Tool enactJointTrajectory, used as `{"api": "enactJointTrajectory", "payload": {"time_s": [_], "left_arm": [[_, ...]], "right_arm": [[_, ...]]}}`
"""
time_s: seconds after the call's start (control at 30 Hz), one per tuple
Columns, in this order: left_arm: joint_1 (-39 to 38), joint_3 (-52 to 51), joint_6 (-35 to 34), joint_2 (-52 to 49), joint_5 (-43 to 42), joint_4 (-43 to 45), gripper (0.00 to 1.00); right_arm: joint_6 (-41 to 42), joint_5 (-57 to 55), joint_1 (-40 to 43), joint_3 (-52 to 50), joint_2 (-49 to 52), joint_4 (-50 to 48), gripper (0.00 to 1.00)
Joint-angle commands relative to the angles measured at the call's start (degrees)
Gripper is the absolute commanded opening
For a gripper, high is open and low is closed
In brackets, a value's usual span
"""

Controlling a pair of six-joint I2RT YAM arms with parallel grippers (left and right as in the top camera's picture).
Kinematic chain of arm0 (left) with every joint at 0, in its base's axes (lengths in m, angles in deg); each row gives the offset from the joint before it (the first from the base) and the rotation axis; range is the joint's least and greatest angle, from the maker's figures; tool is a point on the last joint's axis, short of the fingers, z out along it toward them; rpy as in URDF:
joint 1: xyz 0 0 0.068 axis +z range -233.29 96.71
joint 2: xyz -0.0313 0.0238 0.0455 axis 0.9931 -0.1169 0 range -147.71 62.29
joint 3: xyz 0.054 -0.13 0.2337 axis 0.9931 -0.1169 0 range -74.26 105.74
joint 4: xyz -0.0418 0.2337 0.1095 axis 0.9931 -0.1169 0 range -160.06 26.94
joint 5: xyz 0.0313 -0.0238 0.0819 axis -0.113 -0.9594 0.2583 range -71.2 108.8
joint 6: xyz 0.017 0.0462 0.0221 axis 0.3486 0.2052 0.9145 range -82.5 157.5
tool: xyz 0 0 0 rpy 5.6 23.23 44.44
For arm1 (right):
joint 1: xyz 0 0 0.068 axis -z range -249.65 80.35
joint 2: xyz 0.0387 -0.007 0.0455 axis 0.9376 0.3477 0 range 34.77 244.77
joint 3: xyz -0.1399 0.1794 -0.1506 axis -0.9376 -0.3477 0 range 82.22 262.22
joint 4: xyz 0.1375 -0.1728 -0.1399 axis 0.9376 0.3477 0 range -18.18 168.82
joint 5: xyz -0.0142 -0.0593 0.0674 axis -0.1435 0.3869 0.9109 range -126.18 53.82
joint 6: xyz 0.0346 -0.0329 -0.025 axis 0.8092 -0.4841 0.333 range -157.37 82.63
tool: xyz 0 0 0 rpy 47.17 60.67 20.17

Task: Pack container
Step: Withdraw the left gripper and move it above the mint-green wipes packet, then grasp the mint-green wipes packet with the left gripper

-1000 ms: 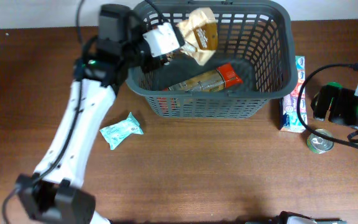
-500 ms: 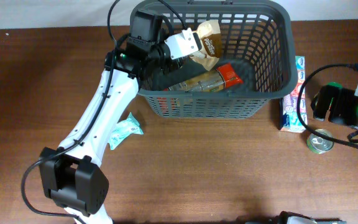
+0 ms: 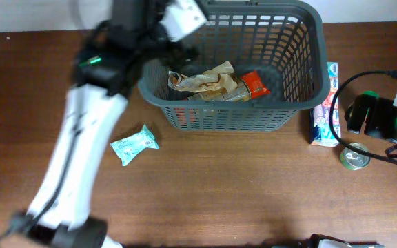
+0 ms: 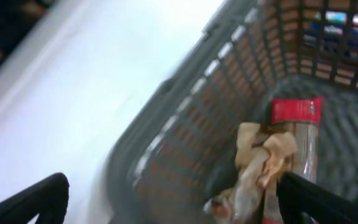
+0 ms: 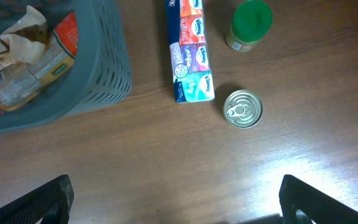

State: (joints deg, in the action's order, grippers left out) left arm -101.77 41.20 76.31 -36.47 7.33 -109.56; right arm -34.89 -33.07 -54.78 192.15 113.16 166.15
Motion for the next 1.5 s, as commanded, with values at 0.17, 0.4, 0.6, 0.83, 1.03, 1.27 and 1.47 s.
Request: {"api": "enactJointTrajectory", "payload": {"time_s": [0.17,0.4,0.6,0.83,1.03,1.27,1.47], "left_arm": [[19.8,1.7,-6.9,10.1,-18.3,-16.7,0.99],[29.4,1.2,4.5,11.8,-21.2,-33.7,0.99],[30.9,-5.0,5.9,18.1,-18.2,-32.0,0.99],[30.9,-33.8,5.9,36.7,-12.4,-14.0,0.99],[30.9,-52.2,5.0,39.8,-8.9,-3.1,0.99],[31.0,-53.4,6.6,32.9,-7.8,-4.5,0.99],[31.0,-53.5,6.4,26.9,-9.6,-7.2,0.99]], "right_arm": [[-0.6,0.8,0.2,0.1,0.2,0.0,0.99],[-0.6,0.8,0.2,0.1,0.2,-0.5,0.99],[-0.5,1.2,0.2,0.1,0.4,-0.6,0.99],[-0.5,1.2,0.2,0.1,0.5,-0.8,0.99],[-0.6,1.2,0.2,0.1,0.5,-0.8,0.99],[-0.6,1.2,0.2,0.1,0.5,-0.7,0.99],[-0.6,1.2,0.2,0.1,0.5,-0.7,0.99]]}}
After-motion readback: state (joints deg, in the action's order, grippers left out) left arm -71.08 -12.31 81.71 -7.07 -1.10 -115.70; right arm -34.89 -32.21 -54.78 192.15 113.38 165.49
